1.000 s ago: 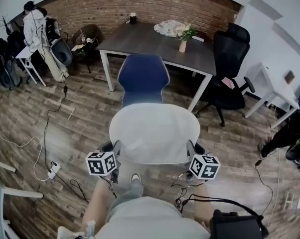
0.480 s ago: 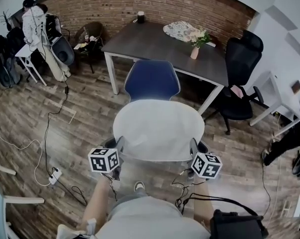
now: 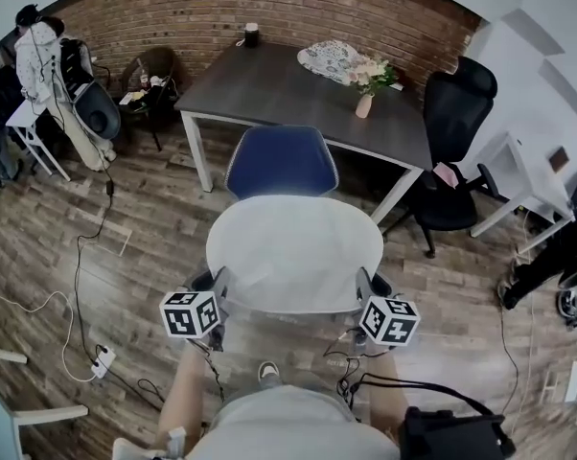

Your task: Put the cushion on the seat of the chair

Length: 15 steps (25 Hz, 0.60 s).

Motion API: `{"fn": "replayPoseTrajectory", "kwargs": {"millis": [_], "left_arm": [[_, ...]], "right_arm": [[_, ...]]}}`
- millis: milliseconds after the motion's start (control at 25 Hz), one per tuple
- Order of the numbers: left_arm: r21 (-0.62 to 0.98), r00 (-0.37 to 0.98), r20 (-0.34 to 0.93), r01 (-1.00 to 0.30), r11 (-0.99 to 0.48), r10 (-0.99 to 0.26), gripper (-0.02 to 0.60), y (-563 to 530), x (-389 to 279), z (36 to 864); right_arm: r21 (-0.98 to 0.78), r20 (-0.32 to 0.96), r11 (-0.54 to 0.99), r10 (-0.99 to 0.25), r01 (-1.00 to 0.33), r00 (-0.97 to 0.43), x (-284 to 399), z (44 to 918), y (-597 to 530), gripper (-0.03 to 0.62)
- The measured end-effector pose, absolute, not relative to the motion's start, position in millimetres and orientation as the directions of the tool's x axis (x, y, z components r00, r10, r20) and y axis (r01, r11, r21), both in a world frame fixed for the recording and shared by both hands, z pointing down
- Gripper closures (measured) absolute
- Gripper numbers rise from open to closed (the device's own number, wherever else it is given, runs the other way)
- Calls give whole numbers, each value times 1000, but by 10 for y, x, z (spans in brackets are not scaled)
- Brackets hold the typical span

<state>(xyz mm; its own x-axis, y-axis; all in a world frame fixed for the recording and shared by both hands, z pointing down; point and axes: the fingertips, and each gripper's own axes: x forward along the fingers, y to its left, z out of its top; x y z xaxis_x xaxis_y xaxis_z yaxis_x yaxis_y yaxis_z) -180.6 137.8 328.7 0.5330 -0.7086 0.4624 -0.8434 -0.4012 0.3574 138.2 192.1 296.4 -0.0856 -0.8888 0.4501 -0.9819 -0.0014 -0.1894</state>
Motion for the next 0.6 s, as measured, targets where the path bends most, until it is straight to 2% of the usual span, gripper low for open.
{"fn": "replayPoseTrajectory", "kwargs": {"millis": [600], "left_arm": [[381,538,523,-841,-384,-661,534,1071,-1575,3628]], "right_arm": [[-214,515,-34,-853,-976,-83,1609,3307,1571,542]]}}
